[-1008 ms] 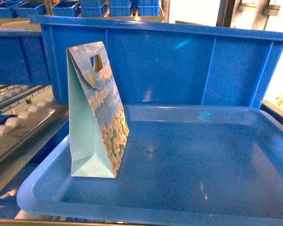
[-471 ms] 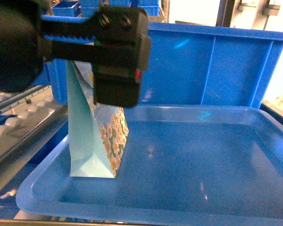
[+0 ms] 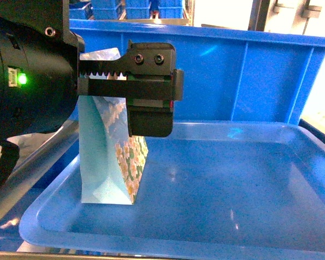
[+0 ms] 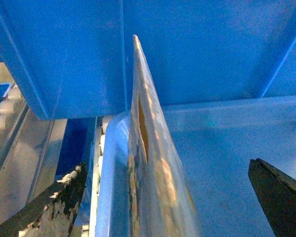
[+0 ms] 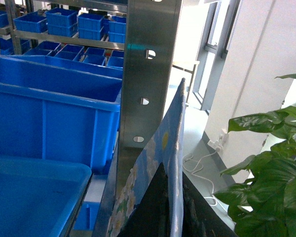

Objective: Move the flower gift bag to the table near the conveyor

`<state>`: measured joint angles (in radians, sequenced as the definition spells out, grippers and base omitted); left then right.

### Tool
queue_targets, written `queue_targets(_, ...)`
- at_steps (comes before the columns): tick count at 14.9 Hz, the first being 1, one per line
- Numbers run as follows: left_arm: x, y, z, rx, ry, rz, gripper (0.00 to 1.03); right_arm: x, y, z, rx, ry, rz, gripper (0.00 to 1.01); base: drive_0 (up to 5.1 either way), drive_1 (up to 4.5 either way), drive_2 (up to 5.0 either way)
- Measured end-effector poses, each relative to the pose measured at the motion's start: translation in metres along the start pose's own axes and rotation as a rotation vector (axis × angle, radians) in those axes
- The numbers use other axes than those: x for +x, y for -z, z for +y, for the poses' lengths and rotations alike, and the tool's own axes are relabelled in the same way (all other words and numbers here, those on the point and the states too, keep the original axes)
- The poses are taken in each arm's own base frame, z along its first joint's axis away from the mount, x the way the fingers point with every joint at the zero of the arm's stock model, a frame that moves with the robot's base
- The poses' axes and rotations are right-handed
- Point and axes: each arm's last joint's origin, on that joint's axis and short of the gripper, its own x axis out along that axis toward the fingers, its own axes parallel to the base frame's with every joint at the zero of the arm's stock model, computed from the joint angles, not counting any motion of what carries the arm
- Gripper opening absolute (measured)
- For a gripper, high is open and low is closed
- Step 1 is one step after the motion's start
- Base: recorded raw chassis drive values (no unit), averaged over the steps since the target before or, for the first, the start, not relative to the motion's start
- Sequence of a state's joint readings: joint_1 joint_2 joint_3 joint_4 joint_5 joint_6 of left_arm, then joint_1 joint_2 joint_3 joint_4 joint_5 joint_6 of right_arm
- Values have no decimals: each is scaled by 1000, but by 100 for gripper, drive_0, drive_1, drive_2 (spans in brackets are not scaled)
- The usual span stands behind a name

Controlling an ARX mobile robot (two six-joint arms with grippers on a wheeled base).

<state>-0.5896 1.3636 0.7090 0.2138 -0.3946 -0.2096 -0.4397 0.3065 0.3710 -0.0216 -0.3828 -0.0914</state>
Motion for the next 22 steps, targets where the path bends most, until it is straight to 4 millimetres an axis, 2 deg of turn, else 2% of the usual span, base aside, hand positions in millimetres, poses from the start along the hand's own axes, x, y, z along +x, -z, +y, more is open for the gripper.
queue_targets(4, 12, 2, 7, -3, -39, -7, 98, 0, 0, 0, 0, 0, 0, 3, 0, 0, 0)
queue_targets(5, 12, 2, 9, 6, -48, -8, 93, 0, 0, 0, 0, 0, 0, 3, 0, 0, 0)
queue_targets(12, 15, 4, 16, 4, -60, -6, 12, 0, 0, 0, -1, 0, 0, 3, 0, 0, 0)
queue_targets(13, 15, 4, 16, 4, -56, -7, 3, 0, 0, 0, -1, 0, 0, 3, 0, 0, 0)
queue_targets(18, 8, 0, 26, 7, -47, -37, 2, 0, 0, 0, -4, 0, 0, 3, 0, 0, 0)
queue_targets(22, -14, -26, 45, 34, -35, -148, 2, 0, 0, 0, -4, 0, 0, 3, 0, 0, 0)
